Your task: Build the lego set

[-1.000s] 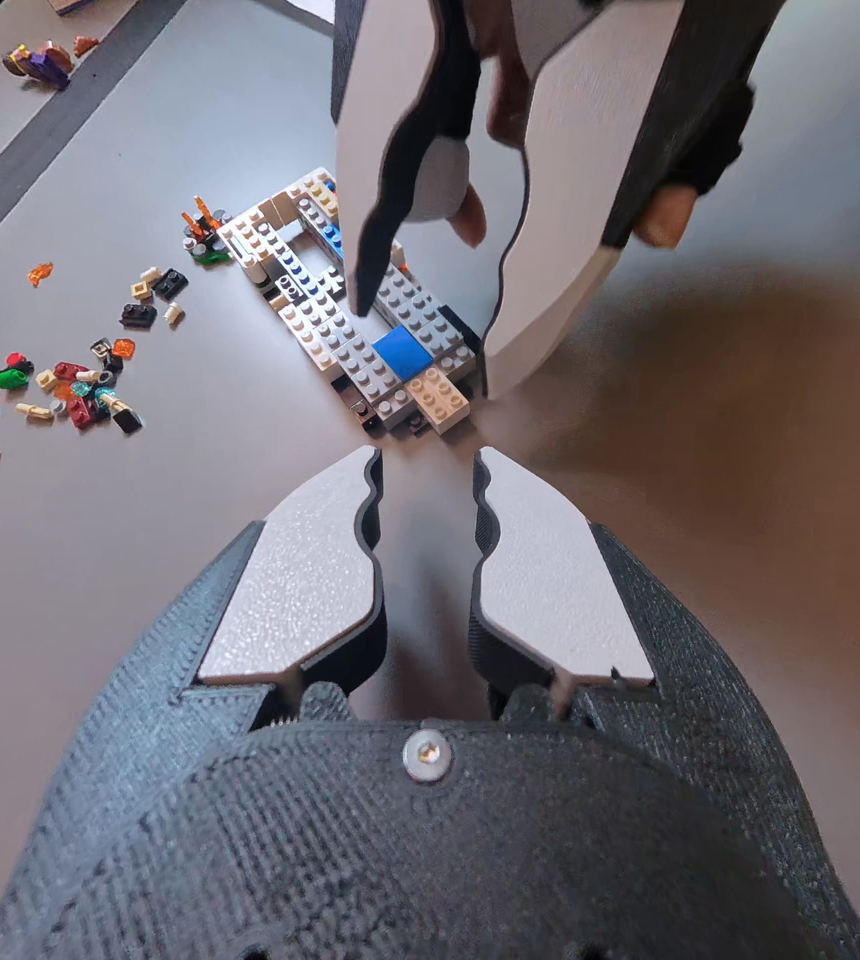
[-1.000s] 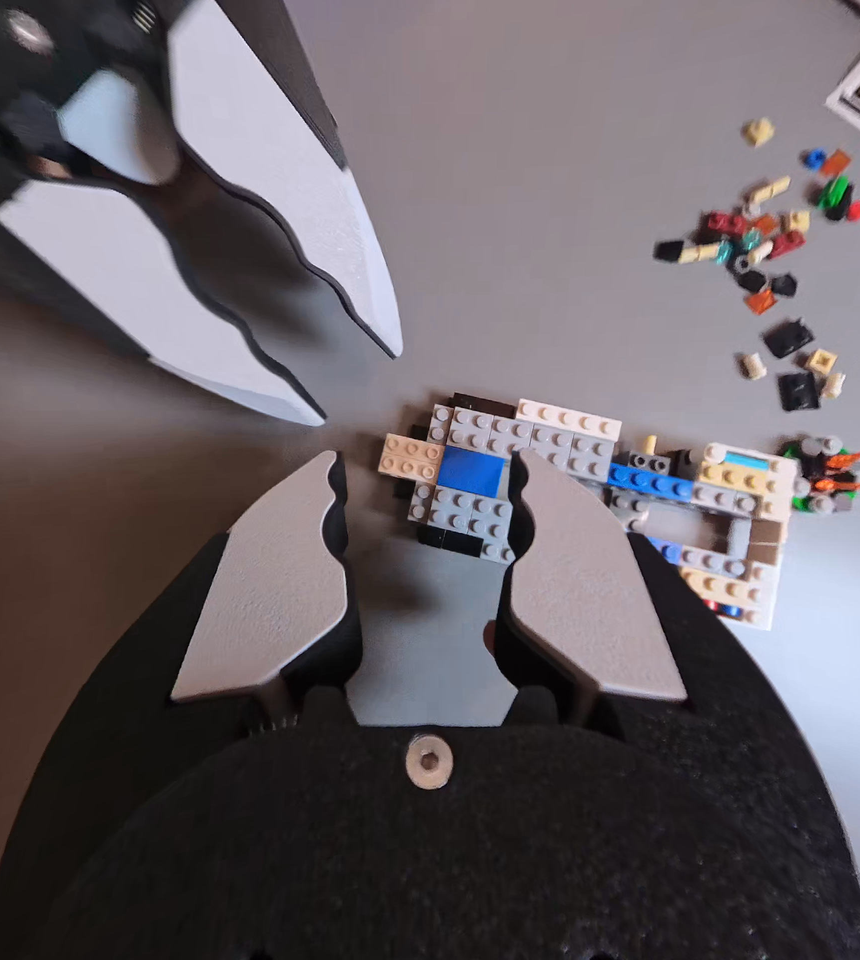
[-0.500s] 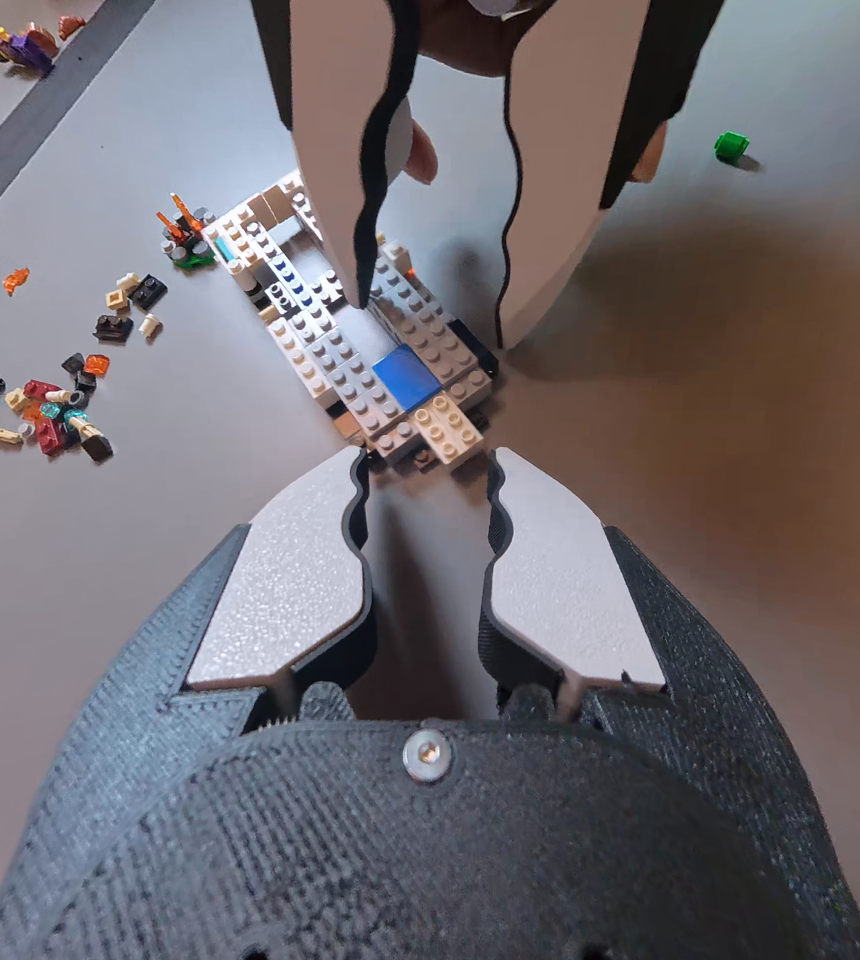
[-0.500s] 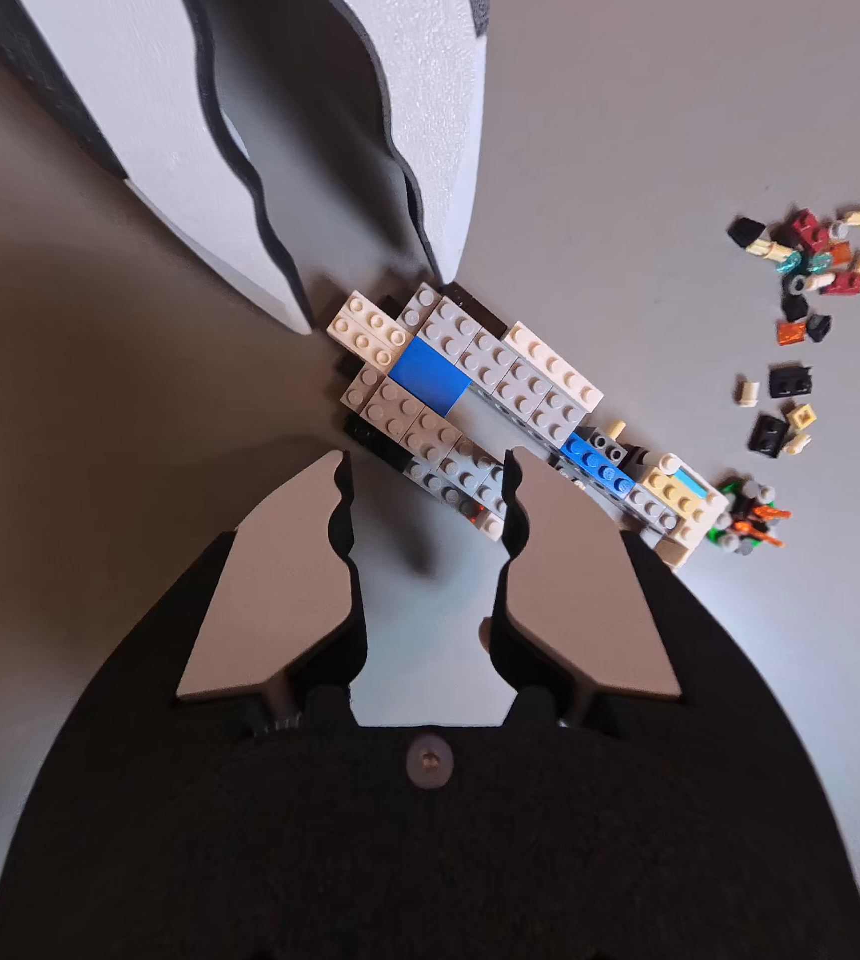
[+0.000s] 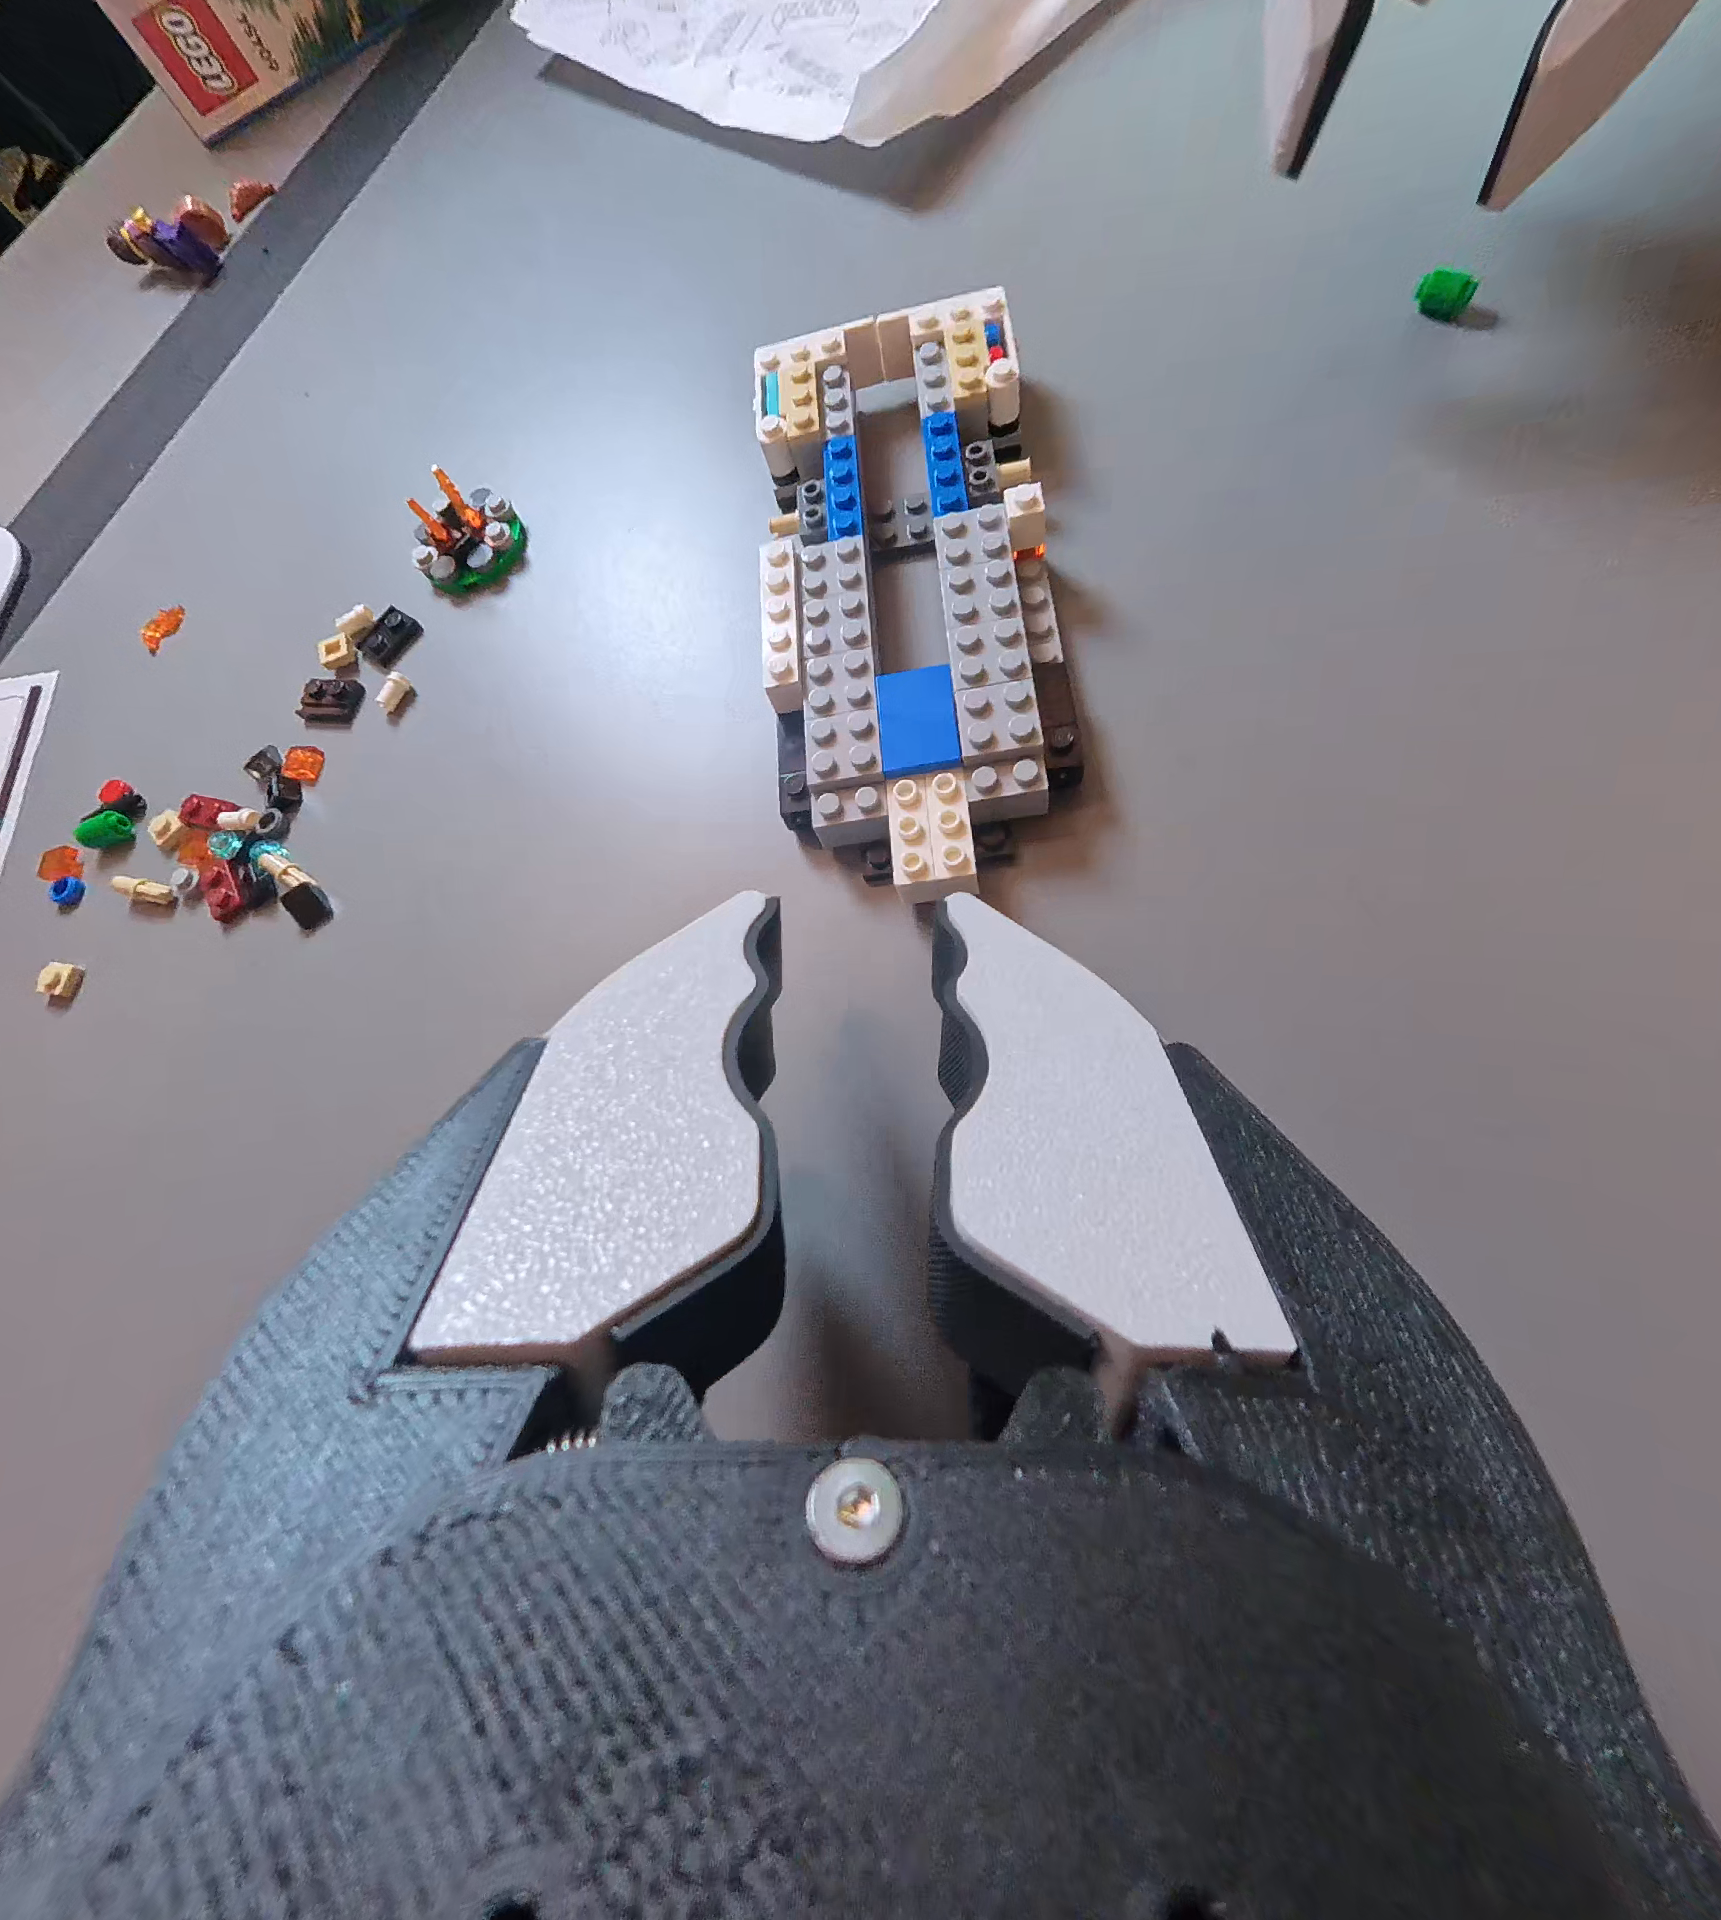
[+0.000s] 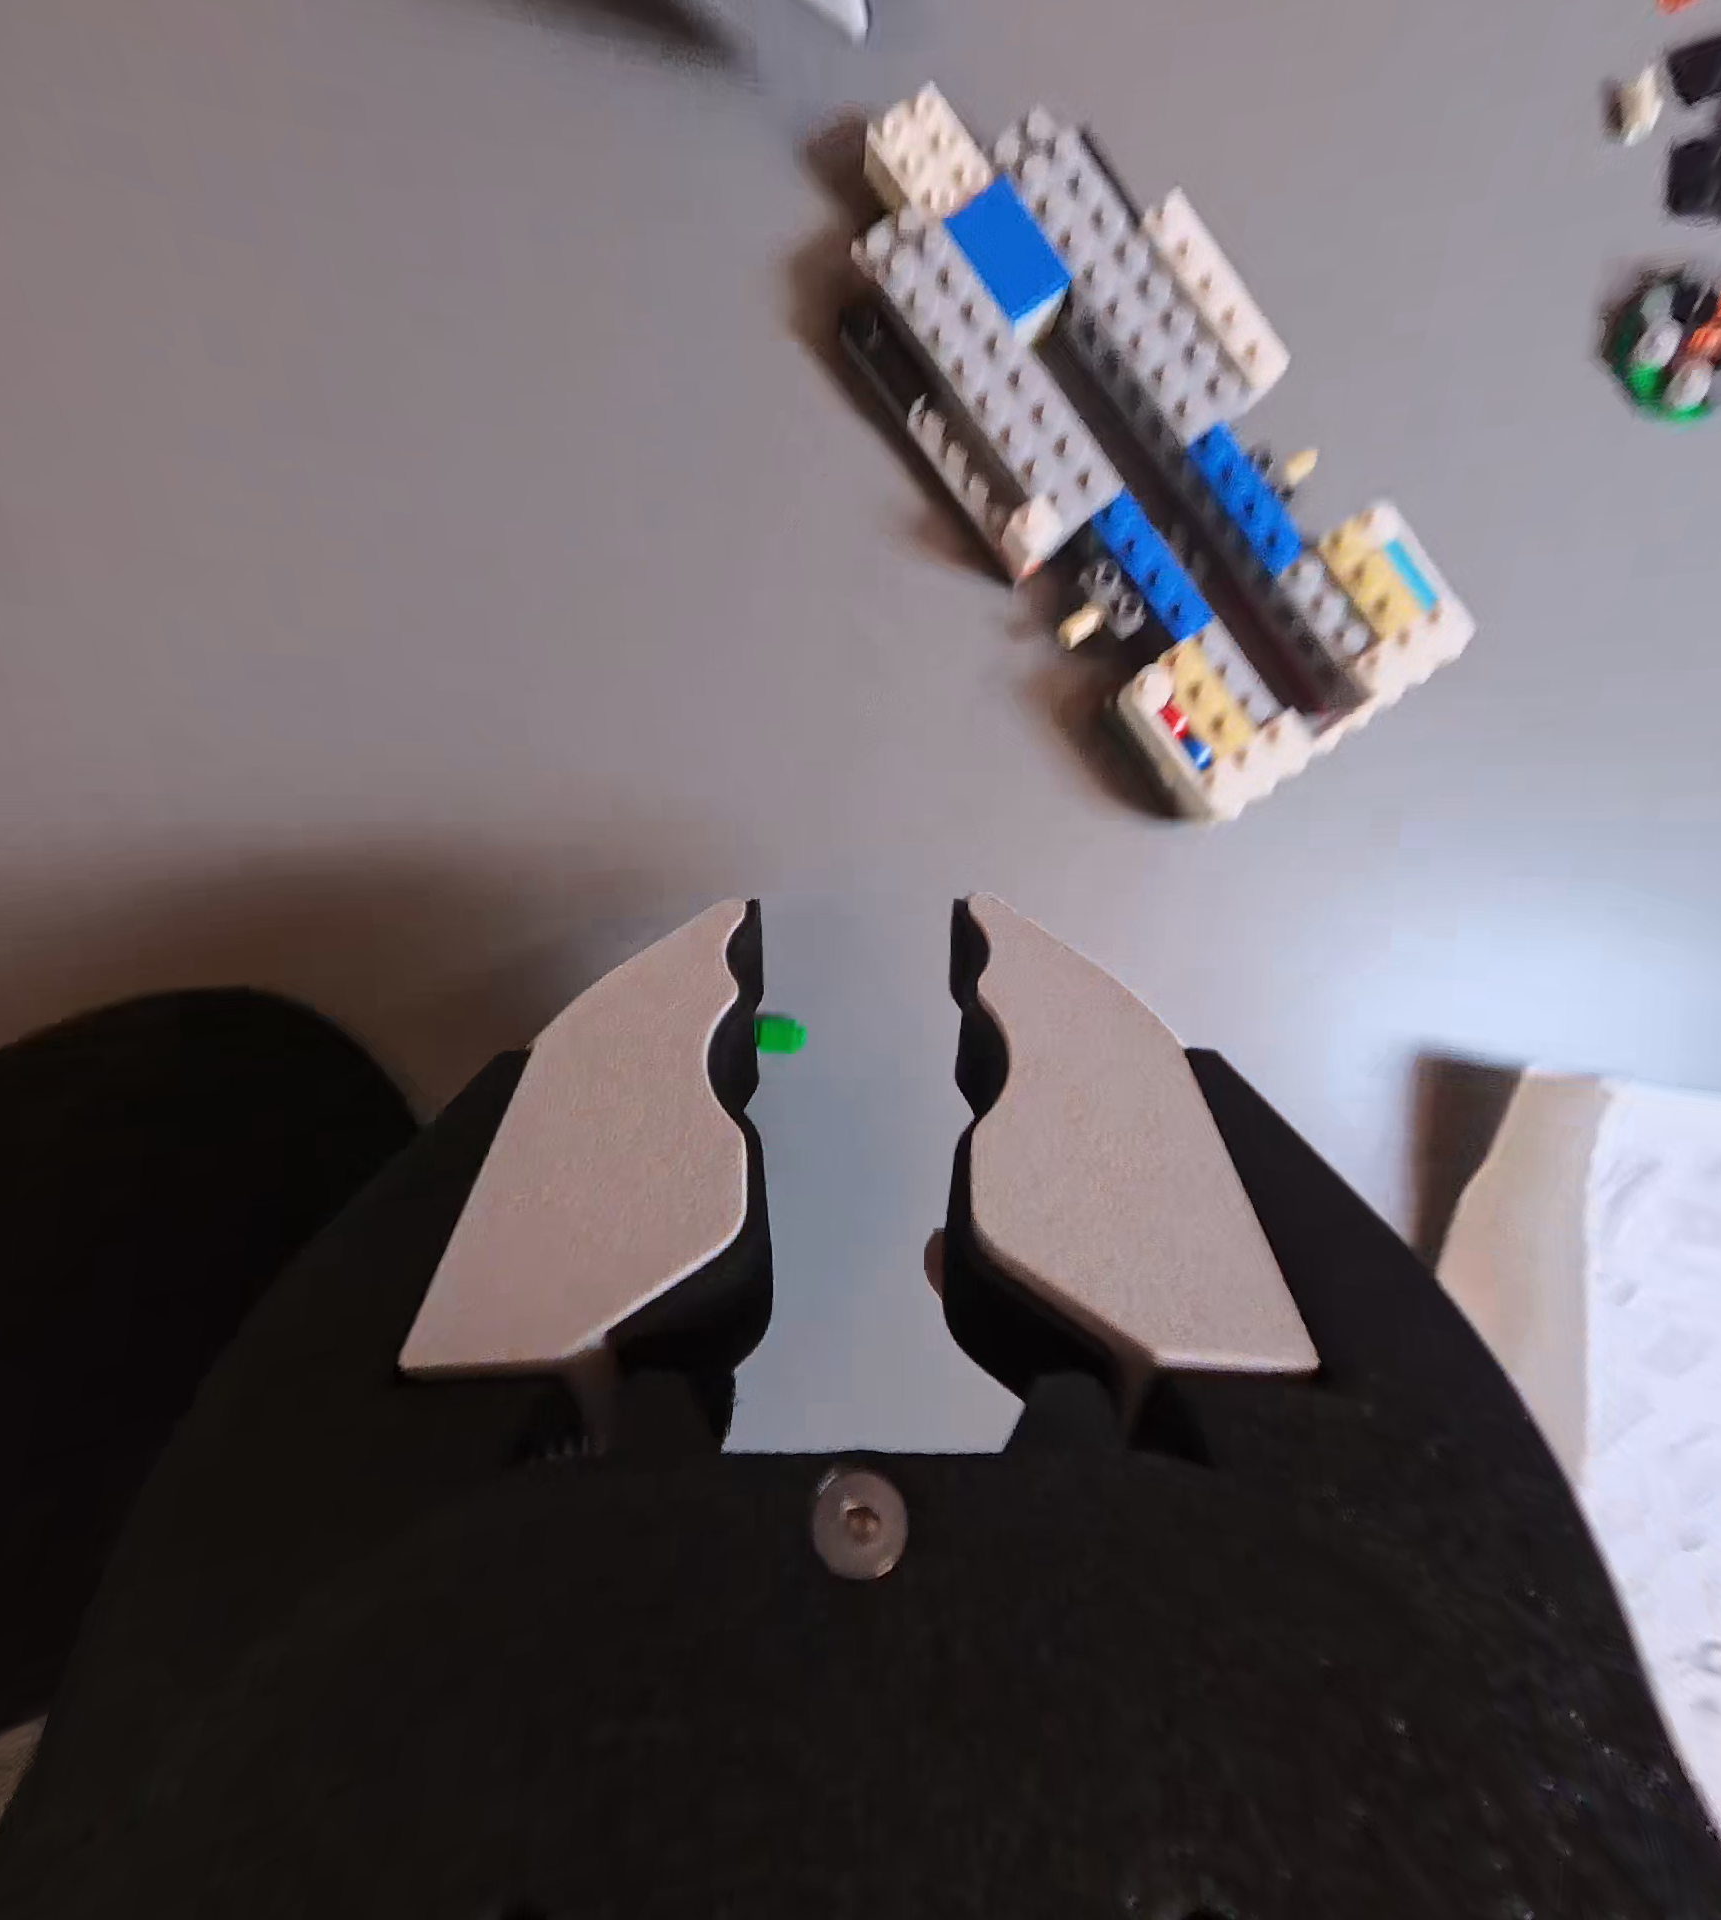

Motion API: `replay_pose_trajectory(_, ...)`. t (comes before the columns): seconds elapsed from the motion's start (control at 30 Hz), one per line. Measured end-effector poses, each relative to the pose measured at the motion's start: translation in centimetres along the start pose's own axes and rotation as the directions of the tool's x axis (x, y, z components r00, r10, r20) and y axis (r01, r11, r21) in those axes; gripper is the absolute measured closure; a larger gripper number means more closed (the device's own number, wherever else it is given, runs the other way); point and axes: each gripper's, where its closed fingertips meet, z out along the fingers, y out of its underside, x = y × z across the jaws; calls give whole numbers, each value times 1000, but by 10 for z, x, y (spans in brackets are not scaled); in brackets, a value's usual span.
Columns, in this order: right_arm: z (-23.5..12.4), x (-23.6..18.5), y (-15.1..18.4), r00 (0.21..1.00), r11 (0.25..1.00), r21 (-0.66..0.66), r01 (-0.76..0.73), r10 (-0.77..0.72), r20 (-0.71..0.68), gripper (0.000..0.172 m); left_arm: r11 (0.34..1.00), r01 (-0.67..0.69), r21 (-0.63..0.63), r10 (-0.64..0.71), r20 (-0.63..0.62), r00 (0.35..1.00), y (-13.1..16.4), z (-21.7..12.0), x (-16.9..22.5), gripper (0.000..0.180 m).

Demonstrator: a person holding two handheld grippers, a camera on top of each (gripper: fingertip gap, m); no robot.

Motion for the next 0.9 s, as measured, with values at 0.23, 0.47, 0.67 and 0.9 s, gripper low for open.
replay_pose_trajectory(0.23,10,-15,37,993,993,0,-114,114,-22,142,999,-7,31,8,-29,1000,-7,-2,10,160)
replay_pose_trajectory(0.47,16,-18,23,996,996,50,-68,71,-51,160,994,81,75,-72,-112,991,-15,-5,21,163)
replay_pose_trajectory(0.67,12,-16,-64,929,919,273,284,-193,-317,160,938,313,149,-252,-325,911,-36,-13,39,166)
replay_pose_trajectory(0.9,20,-23,-138,689,732,242,637,-398,-606,160,784,595,176,-412,-569,712,-61,-32,45,164)
